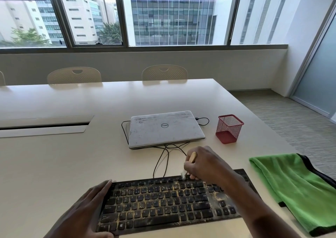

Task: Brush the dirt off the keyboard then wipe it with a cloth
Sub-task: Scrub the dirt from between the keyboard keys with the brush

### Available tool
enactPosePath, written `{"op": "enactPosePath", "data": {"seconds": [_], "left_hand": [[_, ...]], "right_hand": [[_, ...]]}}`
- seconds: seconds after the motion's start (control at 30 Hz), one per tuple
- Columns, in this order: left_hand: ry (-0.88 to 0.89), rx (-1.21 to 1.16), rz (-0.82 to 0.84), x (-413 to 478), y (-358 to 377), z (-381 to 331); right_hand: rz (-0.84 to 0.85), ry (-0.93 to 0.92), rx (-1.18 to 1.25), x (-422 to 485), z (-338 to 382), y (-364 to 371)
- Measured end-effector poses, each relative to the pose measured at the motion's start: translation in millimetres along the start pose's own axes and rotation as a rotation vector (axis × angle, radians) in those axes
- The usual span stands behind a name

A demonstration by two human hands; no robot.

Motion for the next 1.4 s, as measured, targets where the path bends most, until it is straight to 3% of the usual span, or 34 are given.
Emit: {"op": "enactPosePath", "data": {"seconds": [0.2,0.33,0.47,0.6,0.73,0.93,1.17,1.3,1.4], "left_hand": [[-0.006,-0.025,0.002,1,4,-2],[0.029,-0.06,-0.006,2,1,-8],[0.018,-0.075,0.005,0,1,-7],[0.011,-0.085,0.002,0,0,-5],[0.01,-0.077,0.02,0,2,-5],[-0.004,-0.086,-0.004,-1,2,0],[0.002,-0.067,-0.002,0,1,-1],[0.003,-0.08,0.008,0,1,-3],[0.0,-0.083,0.013,-1,2,-3]], "right_hand": [[0.06,-0.029,-0.064,0,-1,2],[0.005,-0.064,-0.038,4,3,-5],[0.11,-0.069,-0.055,-1,1,0],[0.062,-0.088,-0.036,3,3,-13],[0.141,-0.084,-0.091,1,-2,-6],[0.035,-0.054,-0.063,5,-8,-23],[0.141,-0.047,-0.094,1,-7,-5],[0.054,-0.007,-0.008,3,-10,-15],[0.145,-0.042,-0.046,-1,-6,-6]]}}
Point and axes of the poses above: each hand's wrist, its own x-axis towards the middle knuckle, its own y-axis out of the palm, z = x × y, the point moved 9 cm from there along x, towards the middle knuckle, and after that the axes turned 12 degrees about -z, right-handed, at the moved point
